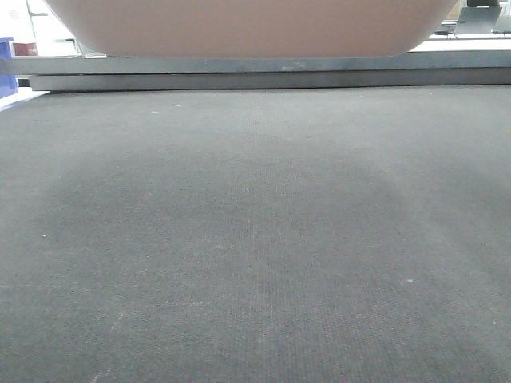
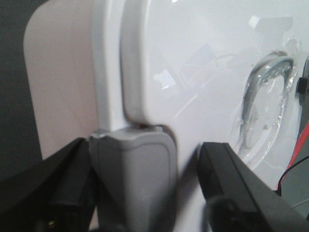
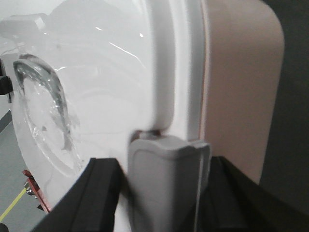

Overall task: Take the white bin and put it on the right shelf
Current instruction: 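Hold the raised bin steady with both grippers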

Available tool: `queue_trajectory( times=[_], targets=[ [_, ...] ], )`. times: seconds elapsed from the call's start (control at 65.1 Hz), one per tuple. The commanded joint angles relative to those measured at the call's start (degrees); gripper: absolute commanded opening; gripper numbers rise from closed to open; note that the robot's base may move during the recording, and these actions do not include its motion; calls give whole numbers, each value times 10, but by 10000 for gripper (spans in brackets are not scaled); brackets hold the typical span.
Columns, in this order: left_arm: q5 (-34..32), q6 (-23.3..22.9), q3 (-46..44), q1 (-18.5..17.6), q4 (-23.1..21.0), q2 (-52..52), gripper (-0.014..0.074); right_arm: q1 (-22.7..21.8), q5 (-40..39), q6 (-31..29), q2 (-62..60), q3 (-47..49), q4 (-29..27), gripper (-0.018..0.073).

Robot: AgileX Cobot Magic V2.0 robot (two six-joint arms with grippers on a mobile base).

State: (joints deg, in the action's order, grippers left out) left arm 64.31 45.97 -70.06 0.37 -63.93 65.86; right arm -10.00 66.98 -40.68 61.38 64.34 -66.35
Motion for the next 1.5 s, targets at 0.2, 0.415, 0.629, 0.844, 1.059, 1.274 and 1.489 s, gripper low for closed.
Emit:
queue_trajectory(
  times=[0.2, 0.415, 0.629, 0.844, 1.059, 1.274, 1.489],
  targets=[
    [109, 6, -22, -17, -131, -19, 293, 9, 88, -13, -13, 22, -109, 349],
    [109, 6, -22, -17, -131, -19, 293, 9, 83, -13, -13, 22, -109, 349],
    [109, 6, -22, -17, -131, -19, 293, 9, 83, -13, -13, 22, -109, 349],
    [109, 6, -22, -17, -131, -19, 293, 9, 83, -13, -13, 22, -109, 349],
    [109, 6, -22, -17, -131, -19, 293, 9, 83, -13, -13, 22, -109, 349],
    [109, 6, -22, -17, -131, -19, 293, 9, 83, -13, -13, 22, -109, 349],
    [109, 6, -22, -17, -131, -19, 293, 9, 82, -13, -13, 22, -109, 349]
  ],
)
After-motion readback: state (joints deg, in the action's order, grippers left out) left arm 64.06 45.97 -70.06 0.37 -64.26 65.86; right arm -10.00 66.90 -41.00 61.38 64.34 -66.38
